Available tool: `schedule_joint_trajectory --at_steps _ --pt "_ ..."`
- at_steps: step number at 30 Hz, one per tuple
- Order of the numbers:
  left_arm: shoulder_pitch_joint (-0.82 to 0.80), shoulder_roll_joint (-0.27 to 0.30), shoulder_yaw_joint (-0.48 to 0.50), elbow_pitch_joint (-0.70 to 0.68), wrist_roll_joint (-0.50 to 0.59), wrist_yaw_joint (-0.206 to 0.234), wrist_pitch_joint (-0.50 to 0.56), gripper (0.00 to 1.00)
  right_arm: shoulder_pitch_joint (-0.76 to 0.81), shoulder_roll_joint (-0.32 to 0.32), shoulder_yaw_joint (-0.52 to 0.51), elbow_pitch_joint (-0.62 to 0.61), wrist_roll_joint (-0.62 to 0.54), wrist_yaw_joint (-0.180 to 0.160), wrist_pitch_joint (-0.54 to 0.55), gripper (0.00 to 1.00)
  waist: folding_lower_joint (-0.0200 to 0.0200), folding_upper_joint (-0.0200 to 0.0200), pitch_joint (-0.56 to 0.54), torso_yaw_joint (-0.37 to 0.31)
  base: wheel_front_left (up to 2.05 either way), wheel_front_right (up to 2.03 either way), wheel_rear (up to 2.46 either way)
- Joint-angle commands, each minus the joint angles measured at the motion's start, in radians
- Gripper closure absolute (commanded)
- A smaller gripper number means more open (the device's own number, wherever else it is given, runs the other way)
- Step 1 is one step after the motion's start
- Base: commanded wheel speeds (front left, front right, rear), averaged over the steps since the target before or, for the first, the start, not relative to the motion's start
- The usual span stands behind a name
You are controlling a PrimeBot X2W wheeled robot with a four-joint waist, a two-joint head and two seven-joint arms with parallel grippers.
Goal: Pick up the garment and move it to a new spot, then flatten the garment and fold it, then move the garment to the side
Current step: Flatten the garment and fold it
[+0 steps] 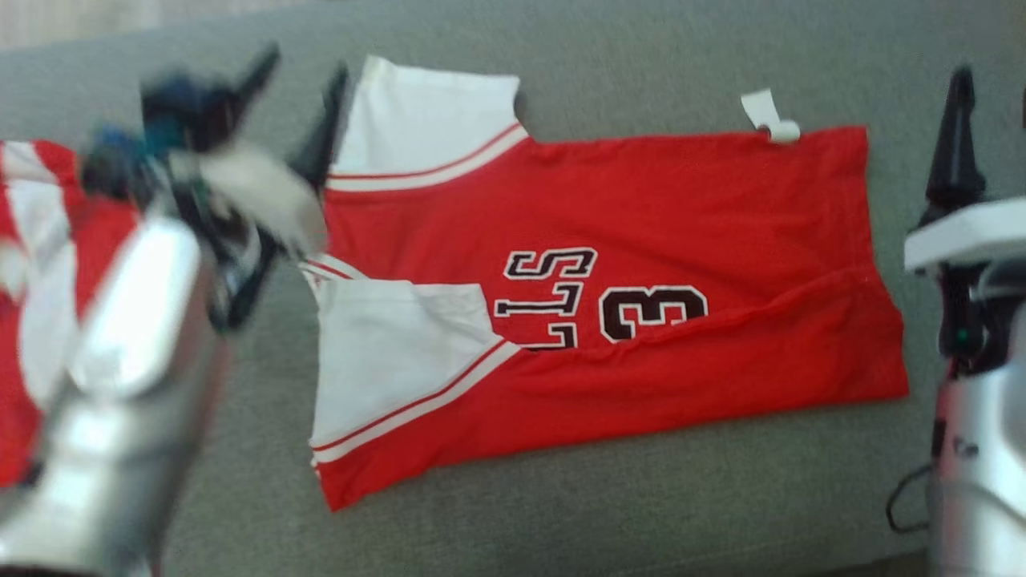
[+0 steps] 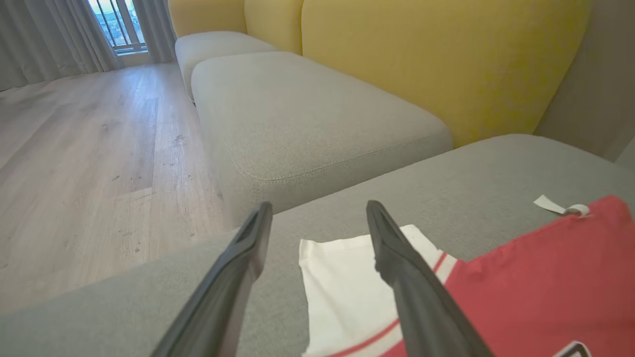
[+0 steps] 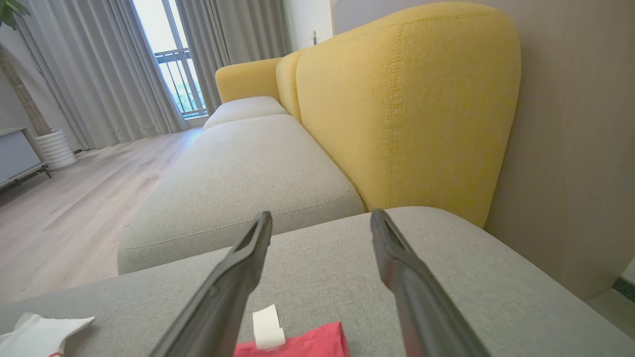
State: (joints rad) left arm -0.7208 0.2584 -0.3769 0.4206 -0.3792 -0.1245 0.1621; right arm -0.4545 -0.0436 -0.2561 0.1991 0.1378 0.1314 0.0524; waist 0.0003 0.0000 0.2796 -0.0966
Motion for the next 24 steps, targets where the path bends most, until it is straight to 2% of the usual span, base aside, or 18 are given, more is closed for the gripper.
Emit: schedule_joint_trajectory --at_steps 1,4,9,14,24 --pt "-0.084 0.047 0.011 -0.005 -0.021 -0.003 0.036 0.0 -0.041 -0.007 0.035 -0.024 -0.004 -0.001 -0.003 0.0 -0.0003 0.0 0.052 -0.036 0.0 0.0 0.0" --pt "-0.191 0.085 -0.07 0.053 -0.093 -0.005 0.122 0.0 -0.088 -0.007 0.067 -0.007 -0.006 -0.001 -0.009 0.0 -0.0003 0.0 0.09 -0.068 0.0 0.0 0.0" --pt "-0.321 0.173 -0.206 0.143 -0.186 -0.006 0.203 0.0 -0.153 -0.007 0.129 0.015 0.008 -0.001 -0.025 0.0 -0.0003 0.0 0.149 -0.124 0.0 0.0 0.0" --pt "-0.406 0.248 -0.286 0.237 -0.251 -0.006 0.282 0.0 -0.214 -0.007 0.182 0.038 0.032 -0.001 -0.046 0.0 -0.0003 0.0 0.209 -0.185 0.0 0.0 0.0" --pt "-0.481 0.309 -0.422 0.292 -0.393 -0.006 0.348 0.0 -0.265 -0.007 0.136 0.073 0.013 -0.001 -0.094 0.0 -0.0003 0.0 0.264 -0.21 0.0 0.0 0.0"
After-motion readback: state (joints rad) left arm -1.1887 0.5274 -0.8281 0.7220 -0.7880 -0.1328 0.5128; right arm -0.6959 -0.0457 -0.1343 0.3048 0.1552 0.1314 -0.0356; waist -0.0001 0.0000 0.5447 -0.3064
